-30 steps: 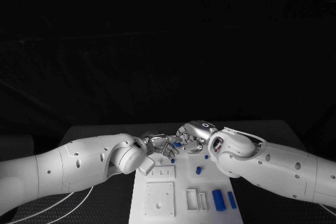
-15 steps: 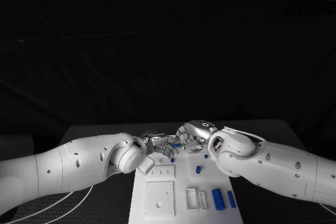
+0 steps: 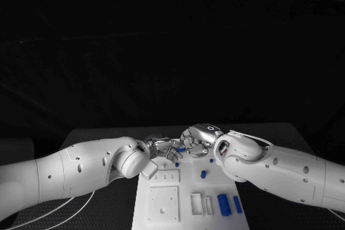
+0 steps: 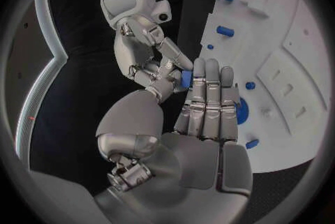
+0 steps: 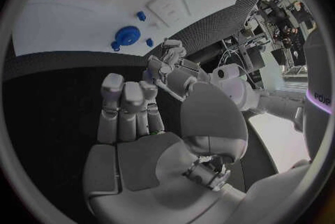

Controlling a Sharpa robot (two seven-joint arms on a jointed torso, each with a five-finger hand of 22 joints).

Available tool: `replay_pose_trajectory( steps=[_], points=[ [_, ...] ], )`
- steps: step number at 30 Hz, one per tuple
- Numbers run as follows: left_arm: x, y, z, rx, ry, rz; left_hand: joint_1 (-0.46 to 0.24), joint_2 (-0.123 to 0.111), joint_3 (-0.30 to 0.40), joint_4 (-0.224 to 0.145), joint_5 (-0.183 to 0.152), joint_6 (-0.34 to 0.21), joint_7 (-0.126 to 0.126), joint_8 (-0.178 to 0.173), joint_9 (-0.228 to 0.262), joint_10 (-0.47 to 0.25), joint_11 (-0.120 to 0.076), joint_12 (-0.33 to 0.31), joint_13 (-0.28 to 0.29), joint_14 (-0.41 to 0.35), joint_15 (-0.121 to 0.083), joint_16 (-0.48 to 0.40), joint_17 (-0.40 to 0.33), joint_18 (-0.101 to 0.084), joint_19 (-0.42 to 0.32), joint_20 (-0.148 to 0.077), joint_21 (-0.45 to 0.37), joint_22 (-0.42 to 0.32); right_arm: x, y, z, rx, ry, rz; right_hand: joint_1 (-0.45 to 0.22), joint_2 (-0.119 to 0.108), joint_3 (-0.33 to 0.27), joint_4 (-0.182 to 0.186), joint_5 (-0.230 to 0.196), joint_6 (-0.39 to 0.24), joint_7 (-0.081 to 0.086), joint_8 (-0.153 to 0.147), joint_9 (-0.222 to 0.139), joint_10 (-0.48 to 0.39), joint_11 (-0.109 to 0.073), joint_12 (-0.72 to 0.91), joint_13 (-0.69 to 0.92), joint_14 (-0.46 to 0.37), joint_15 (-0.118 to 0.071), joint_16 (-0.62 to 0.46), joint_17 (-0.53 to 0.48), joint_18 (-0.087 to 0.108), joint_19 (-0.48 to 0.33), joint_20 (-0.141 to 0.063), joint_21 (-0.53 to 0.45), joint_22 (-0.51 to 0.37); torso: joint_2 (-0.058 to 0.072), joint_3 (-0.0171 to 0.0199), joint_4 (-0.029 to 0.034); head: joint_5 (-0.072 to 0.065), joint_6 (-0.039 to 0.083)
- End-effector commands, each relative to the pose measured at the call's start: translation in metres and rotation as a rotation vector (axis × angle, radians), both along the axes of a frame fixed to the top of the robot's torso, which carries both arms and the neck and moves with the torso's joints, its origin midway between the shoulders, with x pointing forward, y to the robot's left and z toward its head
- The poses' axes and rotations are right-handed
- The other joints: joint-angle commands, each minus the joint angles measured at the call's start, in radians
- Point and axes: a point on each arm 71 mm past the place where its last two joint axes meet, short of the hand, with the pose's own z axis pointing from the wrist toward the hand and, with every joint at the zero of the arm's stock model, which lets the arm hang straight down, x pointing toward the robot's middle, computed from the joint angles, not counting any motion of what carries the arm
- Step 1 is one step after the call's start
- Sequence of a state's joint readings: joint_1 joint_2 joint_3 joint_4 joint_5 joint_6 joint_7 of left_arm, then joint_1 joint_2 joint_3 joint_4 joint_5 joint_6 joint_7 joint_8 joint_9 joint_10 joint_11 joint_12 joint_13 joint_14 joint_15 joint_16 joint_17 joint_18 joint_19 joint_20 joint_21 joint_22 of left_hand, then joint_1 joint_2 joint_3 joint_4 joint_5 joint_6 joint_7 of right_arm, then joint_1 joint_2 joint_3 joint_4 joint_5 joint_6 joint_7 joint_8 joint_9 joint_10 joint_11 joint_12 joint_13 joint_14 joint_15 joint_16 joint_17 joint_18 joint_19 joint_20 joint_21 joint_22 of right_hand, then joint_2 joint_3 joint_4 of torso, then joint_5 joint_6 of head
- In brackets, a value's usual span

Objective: Assemble the parts on the task board

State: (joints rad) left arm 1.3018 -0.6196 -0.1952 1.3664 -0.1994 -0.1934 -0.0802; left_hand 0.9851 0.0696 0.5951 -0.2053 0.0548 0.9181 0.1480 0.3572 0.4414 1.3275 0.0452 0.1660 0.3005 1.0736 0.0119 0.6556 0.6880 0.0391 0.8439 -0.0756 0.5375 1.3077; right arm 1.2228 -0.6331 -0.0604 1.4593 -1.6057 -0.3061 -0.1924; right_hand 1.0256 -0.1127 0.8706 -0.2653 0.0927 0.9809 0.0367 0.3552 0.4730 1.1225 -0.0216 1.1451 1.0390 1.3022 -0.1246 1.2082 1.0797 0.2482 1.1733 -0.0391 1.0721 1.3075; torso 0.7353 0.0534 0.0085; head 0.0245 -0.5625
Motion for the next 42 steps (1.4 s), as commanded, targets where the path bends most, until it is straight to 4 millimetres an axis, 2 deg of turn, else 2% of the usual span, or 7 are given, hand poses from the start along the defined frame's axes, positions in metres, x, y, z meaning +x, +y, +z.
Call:
replay_pose_trajectory(
  steps=[1, 6, 9, 13, 25, 32, 42],
  points=[
    [0.0008, -0.0009, 0.0030, 0.006, -0.027, -0.018, -0.011, 0.006, 0.005, 0.003, -0.005, 0.031, -0.022, 0.008, 0.010, 0.010, -0.005, 0.010, 0.008, 0.009, -0.004, 0.014, 0.009, -0.002, 0.004, -0.009, 0.005, 0.020, -0.0011, -0.0015, -0.0031, 0.032, 0.044, 0.021, -0.010, -0.004, 0.008, 0.001, 0.003, 0.055, 0.053, 0.000, 0.015, 0.004, 0.000, -0.003, -0.002, 0.006, -0.002, -0.005, -0.002, 0.014, 0.006, -0.002, -0.006, 0.006, 0.000, -0.0001, -0.0001, 0.000, 0.000],
    [0.0005, -0.0011, 0.0028, 0.008, -0.027, -0.029, -0.015, 0.011, 0.005, 0.005, -0.006, 0.035, -0.024, 0.011, 0.015, 0.013, -0.007, 0.016, 0.014, 0.009, -0.007, 0.024, 0.014, -0.004, 0.007, -0.013, 0.009, 0.020, -0.0018, -0.0019, -0.0013, 0.079, 0.047, 0.039, -0.060, -0.117, -0.053, 0.011, -0.027, -0.059, 0.085, -0.064, -0.011, -0.016, 0.029, -0.012, -0.004, -0.007, 0.022, -0.015, -0.004, 0.014, 0.001, 0.001, -0.012, 0.004, 0.001, -0.0001, -0.0002, 0.002, 0.001],
    [-0.0001, -0.0019, 0.0028, 0.008, -0.028, -0.039, -0.017, 0.012, 0.004, 0.004, -0.006, 0.035, -0.025, 0.012, 0.017, 0.013, -0.008, 0.018, 0.016, 0.009, -0.008, 0.027, 0.017, -0.004, 0.008, -0.014, 0.011, 0.021, -0.0024, -0.0015, -0.0006, 0.097, 0.048, 0.052, -0.058, -0.134, -0.111, 0.020, -0.038, -0.090, 0.102, -0.080, -0.018, -0.032, 0.046, -0.010, 0.000, -0.015, 0.040, -0.019, -0.003, 0.014, -0.006, -0.003, -0.019, 0.003, 0.000, 0.0004, 0.0000, 0.002, 0.001],
    [-0.0007, -0.0026, 0.0029, 0.005, -0.027, -0.046, -0.018, 0.013, 0.004, 0.004, -0.006, 0.036, -0.025, 0.012, 0.019, 0.014, -0.009, 0.020, 0.017, 0.009, -0.009, 0.028, 0.018, -0.005, 0.009, -0.015, 0.011, 0.021, -0.0027, -0.0003, -0.0019, 0.099, 0.062, 0.066, -0.042, -0.132, -0.162, 0.025, -0.036, -0.100, 0.108, -0.084, -0.020, -0.041, 0.052, -0.004, 0.001, -0.019, 0.045, -0.019, -0.001, 0.014, -0.012, -0.006, -0.025, 0.003, 0.000, 0.0005, 0.0002, 0.002, 0.000],
    [-0.0031, -0.0050, 0.0031, -0.006, -0.021, -0.076, -0.019, 0.013, 0.003, 0.003, -0.006, 0.037, -0.025, 0.013, 0.020, 0.014, -0.010, 0.021, 0.019, 0.008, -0.009, 0.030, 0.019, -0.005, 0.009, -0.016, 0.013, 0.021, -0.0038, 0.0009, -0.0073, 0.106, 0.071, 0.075, -0.014, -0.115, -0.173, 0.035, -0.037, -0.087, 0.105, -0.077, -0.019, -0.046, 0.050, 0.000, -0.001, -0.022, 0.043, -0.020, 0.001, 0.014, -0.015, -0.006, -0.030, 0.003, 0.001, 0.0010, 0.0007, 0.004, -0.004],
    [-0.0040, -0.0046, 0.0028, -0.006, -0.016, -0.087, -0.019, 0.013, 0.003, 0.002, -0.006, 0.037, -0.026, 0.013, 0.021, 0.014, -0.010, 0.022, 0.020, 0.008, -0.009, 0.031, 0.020, -0.005, 0.009, -0.016, 0.013, 0.021, -0.0038, -0.0003, -0.0081, 0.099, 0.077, 0.081, 0.033, -0.077, -0.119, 0.061, -0.044, -0.028, 0.084, -0.043, -0.005, -0.042, 0.030, 0.003, -0.005, -0.020, 0.025, -0.020, 0.002, 0.014, -0.014, -0.008, -0.032, 0.005, 0.001, 0.0005, 0.0008, 0.004, -0.006],
    [-0.0045, -0.0060, 0.0024, -0.004, -0.016, -0.092, -0.020, 0.014, 0.003, 0.001, -0.006, 0.037, -0.026, 0.013, 0.024, 0.016, -0.011, 0.025, 0.023, 0.008, -0.010, 0.035, 0.022, -0.007, 0.008, -0.017, 0.014, 0.021, -0.0053, 0.0012, -0.0082, 0.102, 0.071, 0.093, 0.038, -0.035, -0.104, 0.053, -0.044, 0.044, 0.056, 0.000, 0.023, -0.037, 0.004, 0.004, -0.009, -0.019, 0.002, -0.019, 0.004, 0.014, -0.017, -0.007, -0.027, 0.012, 0.000, 0.0009, 0.0007, 0.003, -0.008]
  ],
)
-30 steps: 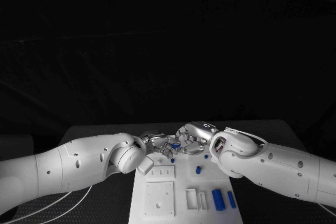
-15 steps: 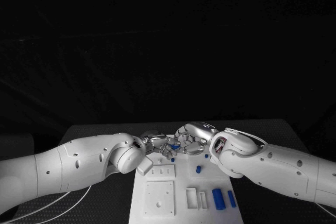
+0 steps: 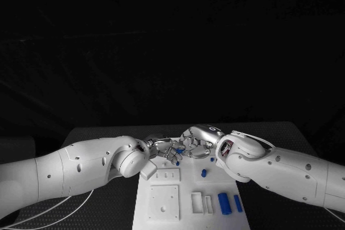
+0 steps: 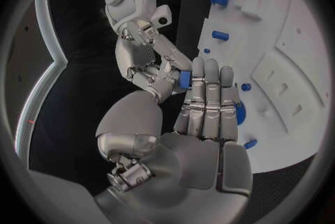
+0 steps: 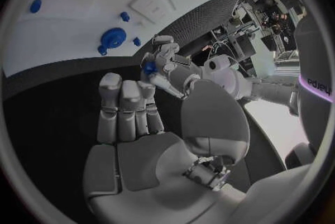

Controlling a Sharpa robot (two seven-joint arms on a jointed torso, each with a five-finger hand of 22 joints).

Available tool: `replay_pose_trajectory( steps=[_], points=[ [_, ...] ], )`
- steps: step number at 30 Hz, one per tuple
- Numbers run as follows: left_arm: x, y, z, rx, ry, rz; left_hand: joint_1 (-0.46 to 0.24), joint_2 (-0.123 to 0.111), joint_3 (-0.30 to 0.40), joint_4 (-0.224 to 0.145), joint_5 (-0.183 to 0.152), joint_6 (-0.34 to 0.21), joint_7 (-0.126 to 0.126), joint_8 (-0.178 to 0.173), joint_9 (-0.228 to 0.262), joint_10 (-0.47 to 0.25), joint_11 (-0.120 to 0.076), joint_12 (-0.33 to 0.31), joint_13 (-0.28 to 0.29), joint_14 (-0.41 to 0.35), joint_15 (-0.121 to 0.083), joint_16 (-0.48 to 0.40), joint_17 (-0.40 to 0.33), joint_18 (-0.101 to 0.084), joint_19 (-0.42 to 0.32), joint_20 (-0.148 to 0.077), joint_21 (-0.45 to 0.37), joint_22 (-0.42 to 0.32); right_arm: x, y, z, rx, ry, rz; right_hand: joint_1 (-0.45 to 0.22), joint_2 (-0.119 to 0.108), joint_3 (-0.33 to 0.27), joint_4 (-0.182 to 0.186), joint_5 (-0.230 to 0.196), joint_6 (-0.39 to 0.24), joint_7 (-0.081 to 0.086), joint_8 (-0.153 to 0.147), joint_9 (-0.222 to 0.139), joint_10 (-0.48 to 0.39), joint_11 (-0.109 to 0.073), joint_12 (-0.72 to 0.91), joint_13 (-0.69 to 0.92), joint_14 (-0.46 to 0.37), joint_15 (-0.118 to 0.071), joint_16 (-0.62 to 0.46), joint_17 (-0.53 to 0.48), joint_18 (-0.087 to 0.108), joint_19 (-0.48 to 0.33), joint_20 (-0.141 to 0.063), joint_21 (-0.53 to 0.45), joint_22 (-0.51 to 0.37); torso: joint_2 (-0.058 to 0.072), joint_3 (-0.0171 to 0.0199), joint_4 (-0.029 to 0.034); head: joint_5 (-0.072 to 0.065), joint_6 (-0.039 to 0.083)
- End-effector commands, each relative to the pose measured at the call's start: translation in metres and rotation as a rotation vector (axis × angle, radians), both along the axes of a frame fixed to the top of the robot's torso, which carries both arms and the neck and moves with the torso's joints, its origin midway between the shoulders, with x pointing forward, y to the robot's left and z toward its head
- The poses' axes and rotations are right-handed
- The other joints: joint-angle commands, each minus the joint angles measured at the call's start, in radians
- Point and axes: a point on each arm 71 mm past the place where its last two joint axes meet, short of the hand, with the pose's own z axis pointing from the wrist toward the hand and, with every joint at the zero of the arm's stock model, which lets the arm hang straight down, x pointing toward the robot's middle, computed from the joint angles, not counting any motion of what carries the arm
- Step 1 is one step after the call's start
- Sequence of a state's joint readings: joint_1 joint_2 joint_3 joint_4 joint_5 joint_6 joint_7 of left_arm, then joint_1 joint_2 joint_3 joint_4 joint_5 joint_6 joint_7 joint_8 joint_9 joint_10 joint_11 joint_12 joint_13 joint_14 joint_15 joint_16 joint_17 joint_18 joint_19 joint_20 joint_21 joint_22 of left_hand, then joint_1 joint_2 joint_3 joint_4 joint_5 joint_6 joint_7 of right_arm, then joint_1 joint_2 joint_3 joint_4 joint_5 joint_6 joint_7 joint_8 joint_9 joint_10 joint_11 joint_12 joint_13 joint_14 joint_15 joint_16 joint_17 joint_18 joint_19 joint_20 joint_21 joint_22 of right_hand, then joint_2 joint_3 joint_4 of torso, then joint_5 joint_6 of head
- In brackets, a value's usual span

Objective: Assemble the parts on the task board

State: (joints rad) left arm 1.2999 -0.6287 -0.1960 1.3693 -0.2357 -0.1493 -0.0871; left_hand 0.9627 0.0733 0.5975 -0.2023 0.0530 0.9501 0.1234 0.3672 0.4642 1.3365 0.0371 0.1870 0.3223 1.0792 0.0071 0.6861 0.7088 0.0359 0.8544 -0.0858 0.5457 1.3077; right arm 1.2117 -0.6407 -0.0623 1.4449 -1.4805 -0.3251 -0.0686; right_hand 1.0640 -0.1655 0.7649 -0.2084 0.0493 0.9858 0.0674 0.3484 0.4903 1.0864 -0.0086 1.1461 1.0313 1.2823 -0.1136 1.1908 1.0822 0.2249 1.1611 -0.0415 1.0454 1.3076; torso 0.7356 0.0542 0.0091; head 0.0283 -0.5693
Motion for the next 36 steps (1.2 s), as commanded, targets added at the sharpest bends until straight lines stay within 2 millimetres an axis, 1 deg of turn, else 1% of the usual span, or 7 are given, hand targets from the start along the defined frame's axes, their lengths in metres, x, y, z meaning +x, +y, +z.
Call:
replay_pose_trajectory(
  steps=[1, 8, 10, 15, 22, 30, 36],
  points=[
    [-0.0022, -0.0080, 0.0041, -0.024, -0.013, -0.045, 0.002, 0.010, 0.001, -0.002, -0.004, 0.005, -0.001, 0.003, 0.001, 0.007, -0.003, 0.004, 0.001, 0.003, -0.006, 0.005, 0.001, -0.004, -0.003, -0.007, 0.006, 0.021, -0.0038, 0.0047, -0.0022, -0.002, 0.001, 0.036, 0.000, 0.024, 0.002, -0.006, -0.001, 0.046, 0.023, 0.011, 0.009, 0.000, -0.011, 0.003, -0.002, 0.001, -0.011, -0.001, 0.002, 0.037, -0.005, -0.004, 0.000, 0.013, 0.000, 0.0002, 0.0003, -0.001, 0.000],
    [-0.0015, -0.0071, 0.0043, -0.033, -0.011, -0.030, 0.000, 0.007, 0.000, -0.003, -0.004, 0.000, 0.001, 0.000, 0.002, 0.005, -0.003, 0.006, 0.003, 0.001, -0.006, 0.008, 0.003, -0.005, -0.004, -0.008, 0.007, 0.021, -0.0035, 0.0038, -0.0025, -0.013, -0.011, 0.030, 0.004, 0.039, 0.009, -0.023, 0.000, 0.068, 0.014, 0.027, 0.023, 0.005, -0.020, 0.003, -0.004, 0.004, -0.020, 0.000, 0.002, 0.037, -0.004, -0.005, 0.002, 0.014, 0.000, -0.0001, 0.0001, -0.001, -0.001],
    [-0.0016, -0.0066, 0.0043, -0.033, -0.011, -0.029, -0.003, -0.003, -0.002, -0.005, -0.004, -0.008, 0.004, -0.005, 0.001, 0.003, -0.002, 0.006, 0.005, -0.001, -0.006, 0.009, 0.004, -0.005, -0.004, -0.009, 0.007, 0.020, -0.0034, 0.0035, -0.0023, -0.012, -0.016, 0.026, 0.003, 0.040, 0.010, -0.026, 0.000, 0.070, 0.013, 0.028, 0.025, 0.006, -0.021, 0.003, -0.004, 0.005, -0.021, 0.000, 0.002, 0.037, -0.003, -0.005, 0.002, 0.014, 0.000, -0.0002, 0.0003, -0.001, -0.001],
    [-0.0017, -0.0051, 0.0036, -0.025, -0.003, -0.023, -0.043, -0.092, -0.031, 0.012, -0.004, -0.022, 0.011, -0.014, 0.002, -0.006, 0.002, 0.008, 0.010, -0.008, -0.005, 0.012, 0.005, -0.008, -0.006, -0.010, 0.009, 0.019, -0.0037, 0.0025, -0.0022, -0.010, -0.022, 0.021, 0.002, 0.042, 0.013, -0.030, 0.000, 0.073, 0.011, 0.030, 0.029, 0.009, -0.023, 0.004, -0.004, 0.007, -0.022, 0.001, 0.002, 0.037, -0.001, -0.005, 0.003, 0.014, 0.000, -0.0003, 0.0001, -0.002, -0.002],
    [-0.0015, -0.0033, 0.0026, -0.013, 0.005, -0.017, -0.068, -0.148, -0.039, 0.035, -0.004, -0.035, 0.015, -0.022, 0.003, -0.018, 0.005, 0.009, 0.016, -0.018, -0.003, 0.010, 0.004, -0.008, -0.013, -0.010, 0.008, 0.019, -0.0038, 0.0004, -0.0023, -0.007, -0.024, 0.013, 0.000, 0.043, 0.015, -0.032, 0.000, 0.075, 0.010, 0.032, 0.031, 0.012, -0.024, 0.004, -0.005, 0.008, -0.023, 0.001, 0.002, 0.037, 0.001, -0.006, 0.003, 0.013, 0.000, -0.0002, 0.0001, -0.002, -0.002],
    [-0.0016, -0.0018, 0.0014, -0.001, 0.011, -0.023, -0.073, -0.172, -0.036, 0.048, -0.004, -0.037, 0.016, -0.023, 0.007, -0.024, 0.006, 0.013, 0.022, -0.020, -0.003, 0.011, 0.003, -0.007, -0.016, -0.009, 0.009, 0.019, -0.0034, -0.0021, -0.0027, -0.007, -0.026, 0.000, -0.001, 0.044, 0.018, -0.034, 0.000, 0.076, 0.010, 0.033, 0.033, 0.014, -0.024, 0.004, -0.005, 0.009, -0.023, 0.002, 0.003, 0.037, 0.002, -0.006, 0.004, 0.013, 0.000, 0.0001, -0.0003, -0.003, -0.005],
    [-0.0009, 0.0018, 0.0006, 0.005, 0.012, -0.013, -0.071, -0.177, -0.034, 0.051, -0.004, -0.037, 0.016, -0.023, 0.008, -0.026, 0.005, 0.015, 0.024, -0.021, -0.003, 0.012, 0.004, -0.006, -0.017, -0.009, 0.010, 0.020, -0.0030, -0.0049, -0.0030, -0.014, -0.027, -0.008, -0.002, 0.044, 0.020, -0.035, 0.000, 0.077, 0.009, 0.033, 0.034, 0.016, -0.025, 0.004, -0.006, 0.010, -0.024, 0.002, 0.003, 0.037, 0.003, -0.006, 0.004, 0.013, 0.000, -0.0001, 0.0001, -0.003, -0.005]
  ],
)
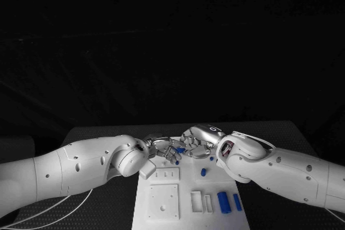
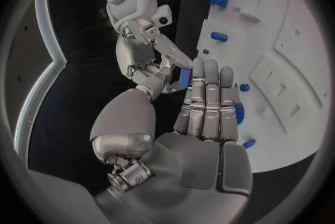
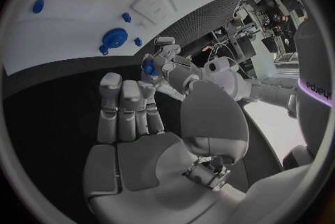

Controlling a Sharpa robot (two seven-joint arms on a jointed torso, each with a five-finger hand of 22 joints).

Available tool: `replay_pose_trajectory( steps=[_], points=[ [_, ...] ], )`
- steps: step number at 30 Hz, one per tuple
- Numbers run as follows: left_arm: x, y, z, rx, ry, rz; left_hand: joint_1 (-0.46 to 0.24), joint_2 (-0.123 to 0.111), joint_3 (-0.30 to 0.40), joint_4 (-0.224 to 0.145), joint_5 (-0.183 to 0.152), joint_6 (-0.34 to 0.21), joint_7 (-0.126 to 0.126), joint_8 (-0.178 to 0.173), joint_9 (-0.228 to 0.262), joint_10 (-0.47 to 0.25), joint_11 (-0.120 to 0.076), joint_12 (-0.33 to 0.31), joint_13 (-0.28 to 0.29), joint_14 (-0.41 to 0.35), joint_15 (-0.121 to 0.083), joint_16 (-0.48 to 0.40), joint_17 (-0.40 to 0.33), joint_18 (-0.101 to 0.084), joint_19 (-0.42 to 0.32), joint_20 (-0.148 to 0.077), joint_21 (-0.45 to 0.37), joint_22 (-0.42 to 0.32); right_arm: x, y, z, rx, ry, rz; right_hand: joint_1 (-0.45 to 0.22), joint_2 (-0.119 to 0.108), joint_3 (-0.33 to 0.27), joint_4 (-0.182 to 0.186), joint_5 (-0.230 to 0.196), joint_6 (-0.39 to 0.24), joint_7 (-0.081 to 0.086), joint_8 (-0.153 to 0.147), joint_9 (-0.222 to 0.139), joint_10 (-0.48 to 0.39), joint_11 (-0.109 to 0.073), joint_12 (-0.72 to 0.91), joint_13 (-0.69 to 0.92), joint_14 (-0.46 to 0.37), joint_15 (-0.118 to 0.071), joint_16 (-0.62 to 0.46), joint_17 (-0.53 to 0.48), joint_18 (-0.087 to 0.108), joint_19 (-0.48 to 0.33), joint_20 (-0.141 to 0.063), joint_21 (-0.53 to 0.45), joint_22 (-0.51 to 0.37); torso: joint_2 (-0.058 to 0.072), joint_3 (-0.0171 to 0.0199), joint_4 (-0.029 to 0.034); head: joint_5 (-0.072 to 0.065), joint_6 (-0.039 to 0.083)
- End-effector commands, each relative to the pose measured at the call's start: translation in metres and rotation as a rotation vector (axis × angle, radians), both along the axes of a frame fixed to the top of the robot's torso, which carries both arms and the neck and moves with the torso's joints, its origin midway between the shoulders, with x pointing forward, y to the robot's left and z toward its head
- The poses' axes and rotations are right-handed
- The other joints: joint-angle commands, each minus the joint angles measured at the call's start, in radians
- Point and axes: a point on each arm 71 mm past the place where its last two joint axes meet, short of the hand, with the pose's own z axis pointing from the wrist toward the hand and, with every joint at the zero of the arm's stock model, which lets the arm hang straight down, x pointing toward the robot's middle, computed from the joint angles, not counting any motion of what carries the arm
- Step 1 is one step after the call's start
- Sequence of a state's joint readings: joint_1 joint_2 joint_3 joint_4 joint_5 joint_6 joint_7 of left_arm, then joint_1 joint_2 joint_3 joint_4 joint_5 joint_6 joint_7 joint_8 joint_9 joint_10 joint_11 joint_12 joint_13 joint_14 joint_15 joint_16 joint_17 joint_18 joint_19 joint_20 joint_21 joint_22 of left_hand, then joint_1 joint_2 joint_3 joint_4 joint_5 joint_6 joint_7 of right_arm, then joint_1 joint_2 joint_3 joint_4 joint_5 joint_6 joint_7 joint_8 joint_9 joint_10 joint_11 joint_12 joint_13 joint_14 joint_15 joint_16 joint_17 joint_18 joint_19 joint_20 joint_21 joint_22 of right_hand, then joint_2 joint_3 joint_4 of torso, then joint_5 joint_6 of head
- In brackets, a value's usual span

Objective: Assemble the parts on the task board

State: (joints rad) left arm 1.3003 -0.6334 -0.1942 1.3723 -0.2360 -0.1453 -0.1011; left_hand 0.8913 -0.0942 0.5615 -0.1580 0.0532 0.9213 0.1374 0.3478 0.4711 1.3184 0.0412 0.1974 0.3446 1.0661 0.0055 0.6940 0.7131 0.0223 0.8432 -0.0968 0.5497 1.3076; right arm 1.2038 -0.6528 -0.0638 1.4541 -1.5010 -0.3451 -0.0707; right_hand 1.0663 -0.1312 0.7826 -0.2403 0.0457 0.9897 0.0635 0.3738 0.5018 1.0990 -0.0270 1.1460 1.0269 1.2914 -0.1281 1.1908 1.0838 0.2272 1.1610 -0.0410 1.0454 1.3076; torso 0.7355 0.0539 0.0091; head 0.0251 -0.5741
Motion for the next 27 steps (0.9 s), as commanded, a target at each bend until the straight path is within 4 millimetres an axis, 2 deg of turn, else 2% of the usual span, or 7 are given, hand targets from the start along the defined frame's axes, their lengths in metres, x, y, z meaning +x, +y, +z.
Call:
replay_pose_trajectory(
  steps=[1, 27],
  points=[
    [-0.0004, 0.0005, 0.0005, -0.001, 0.002, -0.012, 0.001, -0.010, 0.003, 0.007, -0.004, -0.008, 0.001, -0.004, 0.002, -0.008, 0.001, 0.004, 0.002, -0.008, -0.001, 0.004, -0.001, 0.007, -0.006, 0.002, 0.006, 0.020, -0.0003, -0.0012, -0.0005, -0.012, -0.009, -0.004, -0.005, 0.010, 0.003, -0.004, 0.003, 0.073, 0.013, 0.007, 0.023, 0.003, -0.006, 0.004, -0.001, 0.001, -0.009, 0.002, 0.001, 0.035, 0.004, -0.006, 0.004, 0.013, 0.000, 0.0004, -0.0001, 0.001, -0.001],
    [-0.0010, -0.0008, 0.0002, 0.002, -0.008, -0.026, 0.051, 0.018, 0.017, -0.023, -0.003, 0.002, -0.003, -0.001, 0.012, -0.014, 0.000, 0.017, 0.017, -0.008, -0.002, 0.011, -0.002, 0.007, -0.010, 0.002, 0.014, 0.020, -0.0006, -0.0015, -0.0007, -0.026, -0.018, -0.017, -0.008, 0.008, 0.009, -0.007, 0.004, 0.075, 0.012, 0.008, 0.026, 0.007, -0.007, 0.003, -0.003, 0.004, -0.010, 0.003, 0.001, 0.035, 0.007, -0.007, 0.004, 0.012, 0.000, 0.0000, -0.0004, 0.000, -0.001]
  ],
)
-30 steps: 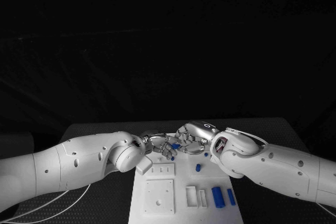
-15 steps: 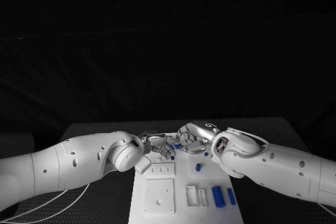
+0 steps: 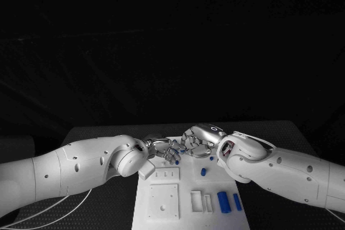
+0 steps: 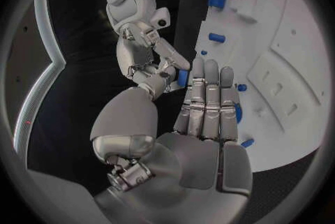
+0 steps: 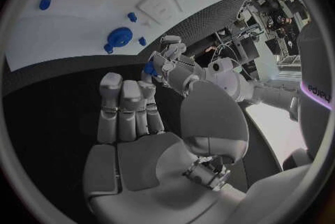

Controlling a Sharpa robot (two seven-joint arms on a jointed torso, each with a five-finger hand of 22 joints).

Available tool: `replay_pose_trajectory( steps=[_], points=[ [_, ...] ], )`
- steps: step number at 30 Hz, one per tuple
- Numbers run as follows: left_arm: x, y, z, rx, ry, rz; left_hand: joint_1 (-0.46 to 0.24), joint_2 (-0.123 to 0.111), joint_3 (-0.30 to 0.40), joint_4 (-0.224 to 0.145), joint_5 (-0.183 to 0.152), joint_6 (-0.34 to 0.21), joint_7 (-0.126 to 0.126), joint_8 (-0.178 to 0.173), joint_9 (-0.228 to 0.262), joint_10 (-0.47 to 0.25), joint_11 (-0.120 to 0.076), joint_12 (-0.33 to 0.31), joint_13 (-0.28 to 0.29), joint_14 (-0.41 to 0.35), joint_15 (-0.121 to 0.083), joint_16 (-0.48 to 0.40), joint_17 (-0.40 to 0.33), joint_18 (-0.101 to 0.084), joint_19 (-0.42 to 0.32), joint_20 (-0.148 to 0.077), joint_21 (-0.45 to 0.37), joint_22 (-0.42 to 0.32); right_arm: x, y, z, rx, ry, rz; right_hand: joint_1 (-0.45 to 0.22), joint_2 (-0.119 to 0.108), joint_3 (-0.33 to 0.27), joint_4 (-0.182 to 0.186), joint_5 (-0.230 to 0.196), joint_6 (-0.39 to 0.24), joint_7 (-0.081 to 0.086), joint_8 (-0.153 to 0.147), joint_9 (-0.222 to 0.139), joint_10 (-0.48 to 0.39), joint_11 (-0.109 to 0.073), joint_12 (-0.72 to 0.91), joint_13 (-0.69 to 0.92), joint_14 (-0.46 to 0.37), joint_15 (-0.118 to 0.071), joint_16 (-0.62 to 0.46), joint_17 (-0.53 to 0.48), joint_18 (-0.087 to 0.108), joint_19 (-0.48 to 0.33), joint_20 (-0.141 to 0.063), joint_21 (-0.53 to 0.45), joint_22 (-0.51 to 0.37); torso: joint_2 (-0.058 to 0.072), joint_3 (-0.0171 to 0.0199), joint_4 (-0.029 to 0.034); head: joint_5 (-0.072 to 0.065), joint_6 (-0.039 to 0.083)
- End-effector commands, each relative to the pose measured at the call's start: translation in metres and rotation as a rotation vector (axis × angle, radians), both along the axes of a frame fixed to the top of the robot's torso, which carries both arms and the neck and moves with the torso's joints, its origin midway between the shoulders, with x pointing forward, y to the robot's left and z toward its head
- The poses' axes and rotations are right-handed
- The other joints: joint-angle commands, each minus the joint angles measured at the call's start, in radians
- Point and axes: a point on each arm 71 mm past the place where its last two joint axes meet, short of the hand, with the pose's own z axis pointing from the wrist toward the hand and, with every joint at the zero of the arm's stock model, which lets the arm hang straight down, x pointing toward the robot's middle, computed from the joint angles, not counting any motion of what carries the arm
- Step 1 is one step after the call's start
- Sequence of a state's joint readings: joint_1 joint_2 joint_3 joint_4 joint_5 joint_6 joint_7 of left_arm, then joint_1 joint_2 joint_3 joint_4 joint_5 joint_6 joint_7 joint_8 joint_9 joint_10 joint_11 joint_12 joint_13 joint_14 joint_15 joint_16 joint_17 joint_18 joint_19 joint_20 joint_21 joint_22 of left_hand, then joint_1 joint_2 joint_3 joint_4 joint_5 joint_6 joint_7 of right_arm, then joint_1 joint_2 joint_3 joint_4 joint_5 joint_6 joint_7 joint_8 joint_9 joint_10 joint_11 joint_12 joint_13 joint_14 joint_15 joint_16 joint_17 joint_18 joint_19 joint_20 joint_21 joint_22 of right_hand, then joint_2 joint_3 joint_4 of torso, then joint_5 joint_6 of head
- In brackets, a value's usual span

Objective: Assemble the parts on the task board

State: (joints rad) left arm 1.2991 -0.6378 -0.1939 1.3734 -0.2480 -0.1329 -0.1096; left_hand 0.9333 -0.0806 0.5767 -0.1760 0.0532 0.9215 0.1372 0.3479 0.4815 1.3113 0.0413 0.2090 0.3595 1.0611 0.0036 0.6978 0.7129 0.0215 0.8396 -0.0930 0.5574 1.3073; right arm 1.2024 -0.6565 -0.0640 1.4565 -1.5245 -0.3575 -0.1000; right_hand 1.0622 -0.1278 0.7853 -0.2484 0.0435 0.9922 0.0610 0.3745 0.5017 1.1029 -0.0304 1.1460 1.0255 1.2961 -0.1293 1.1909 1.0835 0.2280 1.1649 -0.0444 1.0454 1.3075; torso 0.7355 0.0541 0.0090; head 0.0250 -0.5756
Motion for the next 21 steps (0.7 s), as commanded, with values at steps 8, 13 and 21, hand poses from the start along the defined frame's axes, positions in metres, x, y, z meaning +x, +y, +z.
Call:
replay_pose_trajectory(
  steps=[8, 13, 21],
  points=[
    [0.0004, -0.0040, 0.0016, -0.015, -0.016, -0.017, 0.009, 0.058, 0.006, 0.002, -0.003, 0.017, -0.010, 0.005, 0.007, -0.001, -0.005, 0.012, 0.007, 0.003, -0.002, 0.013, 0.000, 0.006, -0.005, -0.002, 0.007, 0.019, -0.0016, 0.0021, -0.0006, -0.015, 0.002, 0.012, -0.005, 0.004, 0.008, 0.001, 0.006, 0.073, 0.015, 0.007, 0.026, 0.004, -0.004, 0.003, -0.002, 0.000, -0.009, 0.003, 0.001, 0.034, 0.004, -0.004, 0.004, 0.012, 0.000, 0.0001, -0.0006, 0.000, 0.000],
    [0.0007, -0.0048, 0.0016, -0.016, -0.016, -0.019, -0.007, 0.080, 0.000, 0.013, -0.003, 0.024, -0.013, 0.006, 0.010, 0.000, -0.007, 0.015, 0.009, 0.002, -0.002, 0.015, 0.000, 0.004, -0.007, -0.003, 0.006, 0.018, -0.0017, 0.0024, -0.0006, -0.015, 0.003, 0.010, -0.005, 0.004, 0.008, 0.001, 0.006, 0.073, 0.015, 0.007, 0.027, 0.004, -0.004, 0.003, -0.002, 0.000, -0.009, 0.003, 0.001, 0.034, 0.004, -0.004, 0.004, 0.012, 0.000, 0.0004, -0.0006, 0.001, -0.001],
    [0.0014, -0.0067, 0.0018, -0.018, -0.021, -0.016, -0.008, 0.111, 0.010, -0.001, 0.033, 0.049, -0.023, 0.012, 0.016, 0.011, -0.014, 0.022, 0.015, 0.003, -0.004, 0.019, -0.002, 0.002, -0.010, -0.005, 0.007, 0.018, -0.0016, 0.0023, -0.0007, -0.017, 0.003, 0.008, -0.006, 0.004, 0.009, 0.000, 0.006, 0.073, 0.015, 0.007, 0.027, 0.004, -0.004, 0.002, -0.003, 0.000, -0.009, 0.002, 0.001, 0.034, 0.005, -0.004, 0.004, 0.012, 0.000, 0.0006, -0.0008, 0.001, -0.002]
  ],
)
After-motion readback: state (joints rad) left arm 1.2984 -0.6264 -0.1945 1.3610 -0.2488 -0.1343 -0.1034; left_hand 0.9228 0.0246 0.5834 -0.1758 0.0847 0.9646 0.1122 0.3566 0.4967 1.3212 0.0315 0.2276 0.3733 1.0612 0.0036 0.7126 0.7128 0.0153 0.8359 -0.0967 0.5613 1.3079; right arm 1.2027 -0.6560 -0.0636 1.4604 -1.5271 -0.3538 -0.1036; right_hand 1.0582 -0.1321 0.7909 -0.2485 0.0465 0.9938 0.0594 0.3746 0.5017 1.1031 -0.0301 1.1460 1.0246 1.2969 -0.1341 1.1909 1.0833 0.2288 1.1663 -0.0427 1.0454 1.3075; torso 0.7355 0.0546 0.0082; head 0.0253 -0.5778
